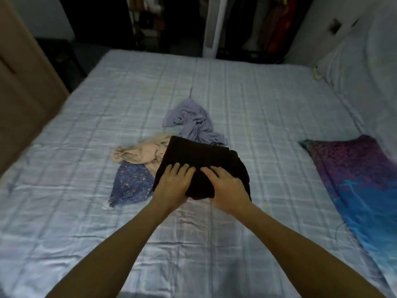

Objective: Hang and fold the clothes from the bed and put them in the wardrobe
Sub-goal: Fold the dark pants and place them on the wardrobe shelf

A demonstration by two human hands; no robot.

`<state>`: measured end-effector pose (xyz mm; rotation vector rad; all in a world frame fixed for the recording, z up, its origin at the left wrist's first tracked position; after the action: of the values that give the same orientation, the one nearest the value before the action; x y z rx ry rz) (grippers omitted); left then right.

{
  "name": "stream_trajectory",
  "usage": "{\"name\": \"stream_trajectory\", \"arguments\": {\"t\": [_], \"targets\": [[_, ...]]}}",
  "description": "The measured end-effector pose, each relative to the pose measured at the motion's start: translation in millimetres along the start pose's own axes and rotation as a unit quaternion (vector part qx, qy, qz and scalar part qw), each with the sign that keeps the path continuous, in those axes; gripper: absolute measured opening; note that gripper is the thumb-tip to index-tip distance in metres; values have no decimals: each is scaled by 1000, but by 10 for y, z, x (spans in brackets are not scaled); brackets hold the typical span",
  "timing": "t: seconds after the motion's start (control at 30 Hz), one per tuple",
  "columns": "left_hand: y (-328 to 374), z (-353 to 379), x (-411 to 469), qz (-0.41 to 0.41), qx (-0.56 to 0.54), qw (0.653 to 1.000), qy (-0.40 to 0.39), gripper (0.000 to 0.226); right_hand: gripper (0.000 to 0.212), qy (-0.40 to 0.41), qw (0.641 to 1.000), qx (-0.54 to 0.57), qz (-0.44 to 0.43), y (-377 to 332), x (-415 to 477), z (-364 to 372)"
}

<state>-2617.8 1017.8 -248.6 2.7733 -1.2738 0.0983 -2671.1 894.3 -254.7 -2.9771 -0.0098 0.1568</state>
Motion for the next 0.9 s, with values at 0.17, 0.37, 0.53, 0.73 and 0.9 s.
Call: {"name": "stream_trajectory", "arguments": {"t": [0.17, 0.37, 0.53, 0.73, 0.9], "targets": [[-545, -1156, -1041, -76, 43, 994, 64, 76, 81, 51, 993, -45, -98, -1309, -134, -840], [-1368, -2290, -2716, -210, 102, 966, 108, 76, 80, 113, 961, -65, -243, -3314, -349, -1468], [-1931, -2967, -4235, -328, 152, 923, 130, 77, 80, 142, 917, -82, -364, -5000, -629, -1719], [-2365, -3408, -5805, -450, 210, 859, 123, 78, 84, 137, 856, -82, -492, -6699, -979, -1713], [-2695, -3587, -6820, -554, 232, 795, 88, 91, 83, 124, 797, -61, -587, -7876, -1141, -1565]]}}
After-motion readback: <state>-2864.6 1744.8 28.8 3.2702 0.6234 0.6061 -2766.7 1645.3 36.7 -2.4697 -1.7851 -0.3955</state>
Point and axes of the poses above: each hand's wrist, its own x-axis towards the middle knuckle, its own z-axis out of the palm, y = z × x, the point moved 6 cm from there along x, towards the middle knuckle, and after that the axes turned 8 degrees about -y, right-handed, at the moved point
